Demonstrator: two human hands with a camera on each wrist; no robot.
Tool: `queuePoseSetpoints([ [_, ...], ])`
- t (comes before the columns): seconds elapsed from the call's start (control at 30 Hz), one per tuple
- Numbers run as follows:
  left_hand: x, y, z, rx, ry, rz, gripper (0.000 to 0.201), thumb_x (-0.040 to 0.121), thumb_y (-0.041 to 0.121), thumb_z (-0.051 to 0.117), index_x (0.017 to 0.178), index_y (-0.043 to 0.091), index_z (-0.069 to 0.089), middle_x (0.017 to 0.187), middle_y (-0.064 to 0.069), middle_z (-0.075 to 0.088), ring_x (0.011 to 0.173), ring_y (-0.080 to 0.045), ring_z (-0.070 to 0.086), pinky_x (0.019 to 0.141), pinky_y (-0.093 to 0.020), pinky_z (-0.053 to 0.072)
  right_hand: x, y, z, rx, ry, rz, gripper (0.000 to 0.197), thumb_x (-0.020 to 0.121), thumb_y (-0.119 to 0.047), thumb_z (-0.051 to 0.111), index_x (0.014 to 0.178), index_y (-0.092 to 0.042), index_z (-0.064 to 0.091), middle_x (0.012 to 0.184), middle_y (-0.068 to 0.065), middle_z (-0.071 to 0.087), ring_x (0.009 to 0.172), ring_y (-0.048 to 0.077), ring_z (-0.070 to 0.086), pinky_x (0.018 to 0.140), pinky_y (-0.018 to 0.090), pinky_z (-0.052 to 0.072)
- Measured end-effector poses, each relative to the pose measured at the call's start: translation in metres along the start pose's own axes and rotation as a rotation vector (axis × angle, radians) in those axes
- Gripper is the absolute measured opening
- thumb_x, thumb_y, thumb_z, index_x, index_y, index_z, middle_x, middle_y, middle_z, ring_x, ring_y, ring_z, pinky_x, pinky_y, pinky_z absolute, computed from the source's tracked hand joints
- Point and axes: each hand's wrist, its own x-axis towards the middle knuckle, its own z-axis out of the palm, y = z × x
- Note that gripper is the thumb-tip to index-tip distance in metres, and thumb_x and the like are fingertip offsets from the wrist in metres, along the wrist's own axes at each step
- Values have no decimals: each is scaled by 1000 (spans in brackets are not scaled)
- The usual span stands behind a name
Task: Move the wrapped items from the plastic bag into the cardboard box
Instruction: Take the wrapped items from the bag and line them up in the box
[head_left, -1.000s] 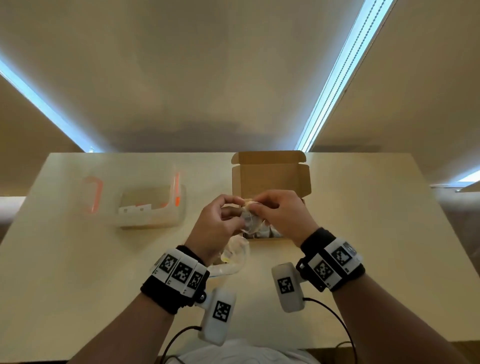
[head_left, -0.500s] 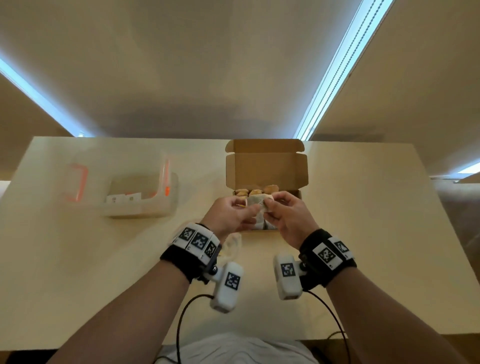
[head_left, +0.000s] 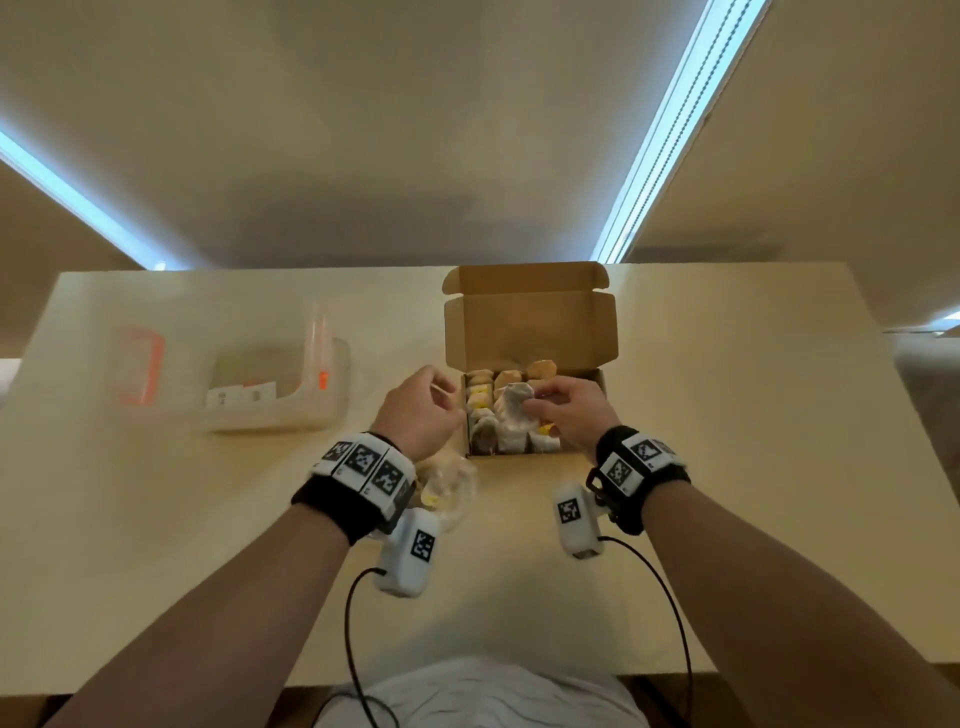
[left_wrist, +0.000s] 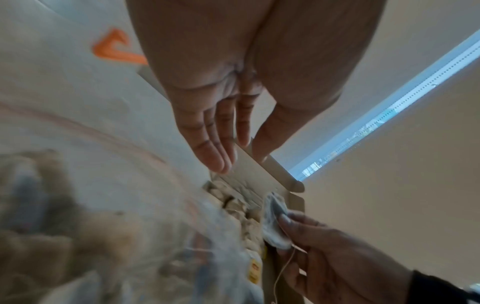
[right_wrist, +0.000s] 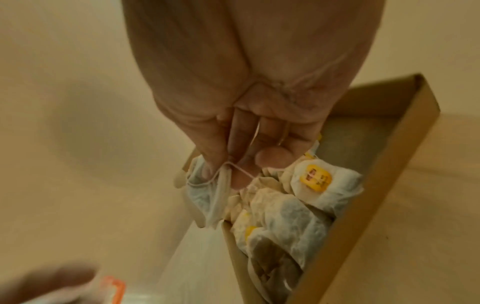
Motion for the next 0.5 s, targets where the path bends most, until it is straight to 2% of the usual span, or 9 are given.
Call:
queuePoseSetpoints([
  [0.13, -23, -42, -33, 45, 0, -90, 11, 86, 15, 66, 94, 20, 61, 89, 0, 68, 81, -18, 67, 77, -33, 55, 25, 14, 13, -77, 6, 164, 14, 84, -22, 77, 95, -23, 68, 105, 5, 68, 96, 23, 67, 82, 38, 59],
  [0.23, -37, -64, -45, 168, -31, -116, 10, 85, 18, 66, 82, 26, 62, 88, 6, 67, 86, -14, 64, 77, -28, 52, 33, 22, 17, -487, 24, 197, 28, 81, -33, 75, 107, -24, 68, 115, 3, 63, 100, 24, 62, 88, 34, 54],
  [0.27, -40, -71, -45, 211, -55, -123, 12, 86, 17, 65, 80, 28, 63, 89, 8, 66, 87, -14, 63, 76, -26, 48, 33, 21, 17, -536, 48, 188, 26, 81, -31, 71, 106, -25, 67, 114, 4, 63, 98, 24, 61, 87, 33, 54],
  [0.33, -42, -80, -40, 321, -110, -124, 13, 89, 15, 60, 85, 26, 66, 92, 7, 65, 89, -14, 60, 76, -23, 43, 29, 16, 16, -513, 101, 167, 18, 83, -24, 67, 100, -24, 64, 108, 4, 65, 93, 22, 60, 84, 31, 52],
  [0.4, -42, -81, -30, 444, -143, -87, 17, 92, 14, 54, 96, 21, 69, 104, 3, 66, 95, -19, 61, 78, -26, 45, 23, 11, 15, -467, 152, 140, 23, 84, -21, 69, 105, -22, 61, 105, 2, 63, 91, 20, 57, 81, 29, 48],
  [0.5, -32, -77, -11, 557, -209, -3, 23, 94, 10, 52, 109, 15, 68, 111, -2, 65, 105, -24, 60, 83, -30, 46, 5, -8, 18, -498, 105, 31, 25, 87, -27, 69, 109, -18, 63, 105, 5, 64, 96, 24, 59, 85, 32, 50],
])
